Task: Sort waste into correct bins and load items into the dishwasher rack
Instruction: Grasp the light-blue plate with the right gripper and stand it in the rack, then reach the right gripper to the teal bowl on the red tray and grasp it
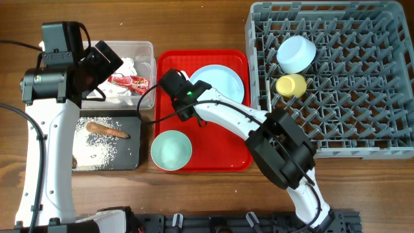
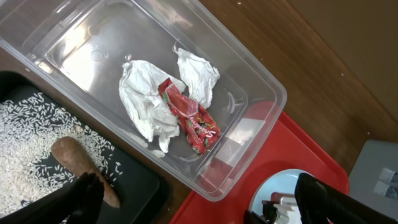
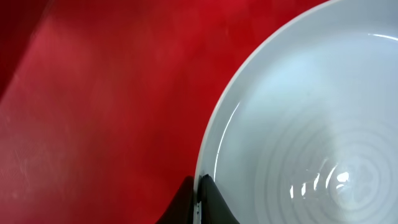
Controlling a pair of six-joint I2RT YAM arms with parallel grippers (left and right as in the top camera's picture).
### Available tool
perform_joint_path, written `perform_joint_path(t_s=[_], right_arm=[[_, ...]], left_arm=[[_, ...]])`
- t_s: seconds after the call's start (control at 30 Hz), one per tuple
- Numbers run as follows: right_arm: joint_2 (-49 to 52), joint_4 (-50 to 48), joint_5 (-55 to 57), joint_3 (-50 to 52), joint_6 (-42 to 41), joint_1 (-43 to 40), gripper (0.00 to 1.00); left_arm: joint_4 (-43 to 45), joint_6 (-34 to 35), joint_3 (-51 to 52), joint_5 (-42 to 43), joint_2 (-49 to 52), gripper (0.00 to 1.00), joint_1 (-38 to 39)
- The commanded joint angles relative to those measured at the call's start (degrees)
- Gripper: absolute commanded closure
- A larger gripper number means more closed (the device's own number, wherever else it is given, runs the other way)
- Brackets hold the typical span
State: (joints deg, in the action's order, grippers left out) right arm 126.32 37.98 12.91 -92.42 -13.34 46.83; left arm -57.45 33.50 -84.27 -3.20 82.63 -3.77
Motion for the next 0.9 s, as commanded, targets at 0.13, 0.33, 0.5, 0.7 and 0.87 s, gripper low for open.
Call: perform_joint_path(t_s=[0.13, 0.33, 0.5, 0.7, 0.87], right_arm=[[-25.88, 3.28, -21.38, -2.62, -0.94, -9.14, 0.96], [-37.18, 3.76, -48.02, -1.66, -6.40, -38.12, 0.96], [-24.17, -14.82, -88.00, 1.16, -15.17, -56.02, 0.96], [-14.62, -17.84, -92.74, 1.18, -15.17, -56.61, 0.96], [-14.01, -17.77, -85.94, 1.22, -19.93, -55.15, 0.96]], left_arm=[[0.13, -0.28, -0.07, -0.94, -0.17, 0.00, -0.26], [0.13, -0.26, -0.07, -0.94, -0.17, 0.00, -0.26], [0.13, -0.28, -0.07, -0.94, -0.17, 0.00, -0.26], [0.13, -0.28, -0.07, -0.94, -0.17, 0.00, -0.26], [0.13, -0.26, -0.07, -0.94, -0.17, 0.00, -0.26]])
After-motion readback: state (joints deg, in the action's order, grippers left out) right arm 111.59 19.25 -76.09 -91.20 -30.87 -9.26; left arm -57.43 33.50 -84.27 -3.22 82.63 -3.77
